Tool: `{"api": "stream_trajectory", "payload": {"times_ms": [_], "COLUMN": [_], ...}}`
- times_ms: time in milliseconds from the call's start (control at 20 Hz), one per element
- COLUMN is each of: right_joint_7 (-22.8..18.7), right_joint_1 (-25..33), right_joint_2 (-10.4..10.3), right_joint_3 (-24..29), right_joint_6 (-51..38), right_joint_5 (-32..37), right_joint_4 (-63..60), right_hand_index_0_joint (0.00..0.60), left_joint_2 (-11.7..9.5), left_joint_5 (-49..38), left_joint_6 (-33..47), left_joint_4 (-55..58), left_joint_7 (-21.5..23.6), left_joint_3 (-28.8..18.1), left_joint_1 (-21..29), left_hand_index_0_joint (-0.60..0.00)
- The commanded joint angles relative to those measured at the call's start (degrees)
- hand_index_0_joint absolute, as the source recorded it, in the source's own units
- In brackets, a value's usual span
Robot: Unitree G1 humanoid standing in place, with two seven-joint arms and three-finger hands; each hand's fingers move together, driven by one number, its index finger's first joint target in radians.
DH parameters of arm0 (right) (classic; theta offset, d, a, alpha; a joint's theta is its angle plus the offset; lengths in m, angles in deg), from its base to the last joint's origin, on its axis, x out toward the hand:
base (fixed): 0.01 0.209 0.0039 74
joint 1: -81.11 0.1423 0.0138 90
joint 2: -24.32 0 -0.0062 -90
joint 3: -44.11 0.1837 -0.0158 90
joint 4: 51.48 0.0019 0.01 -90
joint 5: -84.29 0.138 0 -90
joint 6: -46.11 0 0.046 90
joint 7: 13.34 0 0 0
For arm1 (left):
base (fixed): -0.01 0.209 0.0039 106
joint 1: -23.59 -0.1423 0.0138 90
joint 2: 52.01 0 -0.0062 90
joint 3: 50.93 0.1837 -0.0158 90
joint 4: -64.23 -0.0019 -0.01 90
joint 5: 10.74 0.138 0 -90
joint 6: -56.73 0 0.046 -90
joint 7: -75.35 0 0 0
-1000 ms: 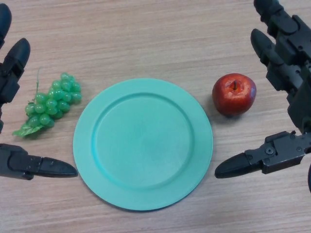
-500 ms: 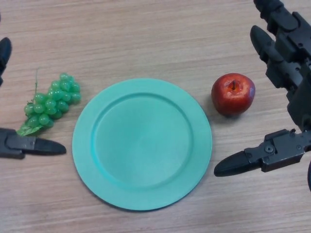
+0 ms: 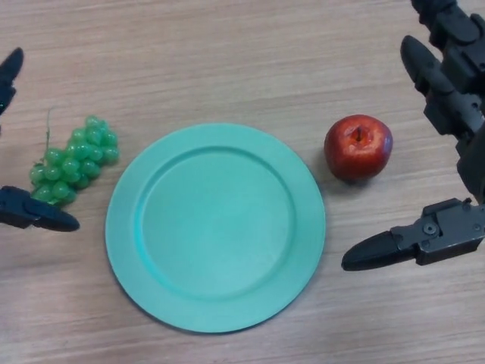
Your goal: Pick up the green grapes and place it on the plate
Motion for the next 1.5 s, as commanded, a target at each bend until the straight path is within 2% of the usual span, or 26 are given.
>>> {"api": "stream_trajectory", "payload": {"times_ms": [50, 150, 350, 450, 500, 550, 600, 850, 1050, 1250, 1300, 1350, 1450, 1500], "right_joint_7": [-0.79, -0.93, -3.07, -3.65, -4.29, -4.93, -6.68, -10.03, -12.57, -13.77, -13.96, -14.03, -14.26, -14.28], "right_joint_1": [0.85, 0.13, -0.81, -0.97, -1.1, -1.32, -1.87, -2.79, -3.42, -3.59, -3.39, -3.35, -3.2, -3.09], "right_joint_2": [0.26, 0.16, 2.19, 2.75, 3.37, 3.98, 5.56, 8.67, 10.74, 11.83, 11.85, 11.86, 11.89, 11.8], "right_joint_3": [2.88, 3.24, 4.71, 4.95, 5.12, 5.24, 5.49, 5.13, 4.06, 3.2, 2.69, 2.49, 2.03, 1.98], "right_joint_6": [-9.21, -9.78, -10.42, -10.63, -10.87, -11.17, -11.95, -13.29, -14.39, -15.01, -15.16, -15.24, -15.29, -15.28], "right_joint_5": [0.48, 0.97, 4.4, 5.12, 5.83, 6.51, 8.35, 11.24, 12.79, 12.88, 12.46, 12.33, 12.22, 12.26], "right_joint_4": [3.07, 3.07, 3.07, 3.07, 3.07, 3.07, 3.07, 3.07, 3.07, 3.07, 3.07, 3.07, 3.07, 3.07], "right_hand_index_0_joint": [0.0, 0.0, 0.0, 0.0, 0.0, 0.0, 0.0, 0.0, 0.0, 0.0, 0.0, 0.0, 0.0, 0.0], "left_joint_2": [-4.96, -5.21, -4.99, -4.89, -5.05, -5.33, -6.04, -8.12, -10.46, -11.01, -10.53, -9.99, -7.93, -4.13], "left_joint_5": [4.86, 9.98, 17.27, 18.18, 19.41, 20.63, 23.03, 25.51, 26.75, 23.08, 21.11, 20.82, 20.21, 15.77], "left_joint_6": [7.13, 8.65, 10.63, 10.86, 11.33, 11.92, 13.68, 16.28, 16.51, 13.92, 13.05, 12.43, 12.01, 10.17], "left_joint_4": [-0.46, -3.86, -8.75, -9.35, -9.87, -10.31, -11.2, -13.62, -11.45, 2.42, 8.86, 11.93, 21.88, 30.66], "left_joint_7": [6.4, 7.21, 8.36, 8.74, 9.62, 10.61, 14.02, 19.96, 20.02, 14.09, 9.86, 8.09, 1.77, -6.13], "left_joint_3": [-2.32, -0.98, 0.71, 0.83, 0.95, 0.93, 0.18, -0.74, -3.05, -8.65, -10.23, -10.83, -12.15, -12.19], "left_joint_1": [3.44, 3.69, 3.73, 3.9, 3.95, 3.9, 3.79, 3.29, 1.22, -2.38, -3.83, -4.46, -7.36, -10.02], "left_hand_index_0_joint": [0.0, 0.0, 0.0, -0.2, -0.351, -0.45, -0.592, -0.6, -0.6, -0.6, -0.6, -0.6, -0.6, -0.6]}}
